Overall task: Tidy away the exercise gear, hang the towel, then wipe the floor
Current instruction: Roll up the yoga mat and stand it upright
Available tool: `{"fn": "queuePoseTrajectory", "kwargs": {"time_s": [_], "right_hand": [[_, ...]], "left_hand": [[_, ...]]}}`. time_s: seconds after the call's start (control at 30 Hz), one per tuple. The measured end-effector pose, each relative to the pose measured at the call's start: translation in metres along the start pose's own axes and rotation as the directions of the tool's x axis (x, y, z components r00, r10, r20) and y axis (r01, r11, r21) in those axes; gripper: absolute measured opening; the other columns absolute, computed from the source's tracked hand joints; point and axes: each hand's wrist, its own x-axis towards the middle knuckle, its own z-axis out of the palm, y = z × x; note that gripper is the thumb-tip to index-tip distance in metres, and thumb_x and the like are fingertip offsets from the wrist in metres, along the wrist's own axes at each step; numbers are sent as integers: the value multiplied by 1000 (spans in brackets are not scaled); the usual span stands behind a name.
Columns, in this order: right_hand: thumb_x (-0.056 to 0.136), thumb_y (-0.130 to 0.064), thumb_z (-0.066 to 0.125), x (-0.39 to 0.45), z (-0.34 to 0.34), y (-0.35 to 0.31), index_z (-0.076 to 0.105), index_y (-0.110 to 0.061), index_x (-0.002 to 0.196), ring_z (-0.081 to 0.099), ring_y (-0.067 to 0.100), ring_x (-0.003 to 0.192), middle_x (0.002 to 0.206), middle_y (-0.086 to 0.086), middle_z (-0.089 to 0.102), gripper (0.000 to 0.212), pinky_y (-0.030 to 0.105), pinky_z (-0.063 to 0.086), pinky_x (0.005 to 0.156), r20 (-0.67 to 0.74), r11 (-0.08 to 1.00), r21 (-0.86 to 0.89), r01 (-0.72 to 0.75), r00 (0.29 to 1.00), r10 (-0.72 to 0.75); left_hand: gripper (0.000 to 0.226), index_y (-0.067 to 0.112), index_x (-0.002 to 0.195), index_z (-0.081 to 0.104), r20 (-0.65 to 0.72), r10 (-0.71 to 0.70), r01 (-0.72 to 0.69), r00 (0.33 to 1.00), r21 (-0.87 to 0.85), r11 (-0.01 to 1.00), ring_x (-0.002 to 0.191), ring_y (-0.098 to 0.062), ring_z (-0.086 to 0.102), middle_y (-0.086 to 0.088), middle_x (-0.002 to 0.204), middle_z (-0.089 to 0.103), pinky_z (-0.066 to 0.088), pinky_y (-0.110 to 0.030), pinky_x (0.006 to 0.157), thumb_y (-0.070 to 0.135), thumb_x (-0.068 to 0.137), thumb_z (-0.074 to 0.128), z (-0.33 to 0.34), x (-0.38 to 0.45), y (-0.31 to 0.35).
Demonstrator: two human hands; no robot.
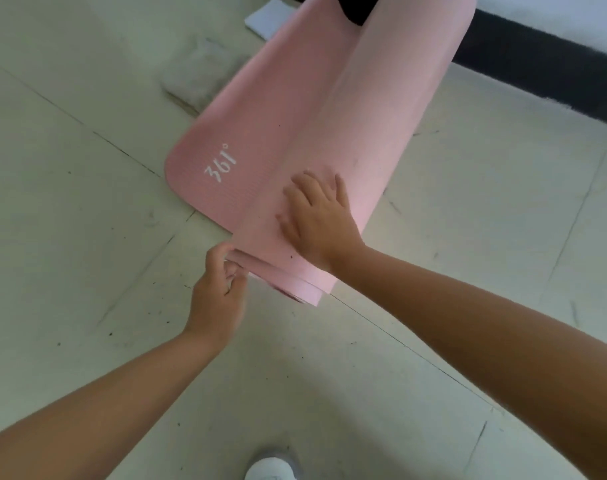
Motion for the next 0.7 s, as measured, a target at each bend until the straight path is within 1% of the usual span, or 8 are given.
{"fn": "queuePoseTrajectory", "kwargs": {"time_s": [0.1, 0.2, 0.3, 0.37, 0.47, 0.57, 0.63, 0.7], "right_hand": [[79, -25, 40, -23, -2, 34, 72, -2, 88, 67, 34, 101, 100, 16, 71, 40, 70, 38, 85, -36, 961, -171, 218, 973, -227], [78, -28, 45, -52, 6, 54, 74, -10, 98, 67, 28, 105, 108, 9, 71, 39, 66, 42, 88, 33, 869, -248, 429, 900, -435], [64, -31, 73, -63, 12, 50, 67, -14, 116, 62, 25, 116, 126, 6, 64, 56, 60, 45, 88, 176, 872, -239, 428, 902, -395], [55, -23, 82, -52, 10, 40, 58, -16, 128, 54, 23, 126, 138, 5, 54, 77, 56, 34, 99, 222, 901, -225, 371, 920, -323], [89, -6, 47, -32, -3, 22, 4, -22, 151, 2, 17, 148, 160, -2, -2, 77, 52, -12, 109, 278, 901, -198, 387, 903, -327], [96, -6, 34, -18, -12, 7, -6, -27, 150, -9, 19, 147, 159, -7, -12, 70, 57, -16, 110, 320, 904, -222, 365, 903, -287], [96, -8, 35, -12, -13, 2, -5, -28, 150, -10, 22, 147, 159, -8, -11, 70, 58, -16, 109, 346, 901, -236, 364, 898, -272], [95, -10, 40, -3, -10, 0, 0, -27, 150, -9, 24, 147, 159, -6, -8, 70, 60, -15, 108, 330, 907, -264, 329, 914, -235]], "left_hand": [[44, 3, 135, 42, 9, -36, 35, 999, 85, 996, 117, -28, 51, -15, 121, 56, 35, -26, 89, -8, 93, 39, 2, 1, 3], [50, 7, 139, 39, 46, -115, 107, 992, 151, 983, 116, -26, 49, -13, 132, 53, 35, -27, 89, -8, 92, 37, -4, 1, 11], [51, 12, 140, 38, 88, -219, 195, 972, 222, 955, 117, -26, 51, -10, 134, 54, 34, -23, 80, -4, 91, 37, -10, 11, 21], [51, 13, 142, 35, 99, -298, 255, 949, 312, 915, 108, -30, 54, -13, 120, 60, 37, -27, 71, 0, 93, 37, -15, 14, 29], [41, -4, 133, 45, 44, -424, 354, 905, 475, 806, 115, -37, 55, -27, 123, 57, 45, -34, 73, 2, 93, 38, -27, 16, 38], [35, -15, 121, 53, 66, -468, 342, 881, 593, 729, 120, -39, 54, -32, 129, 53, 46, -31, 63, 3, 95, 39, -39, 14, 45], [35, -12, 122, 54, 75, -453, 313, 889, 623, 717, 122, -36, 53, -27, 131, 53, 47, -33, 86, 6, 97, 38, -44, 14, 42], [35, -11, 124, 53, 64, -451, 321, 890, 616, 720, 123, -34, 51, -25, 132, 52, 42, -31, 97, 7, 97, 37, -48, 18, 36]]}}
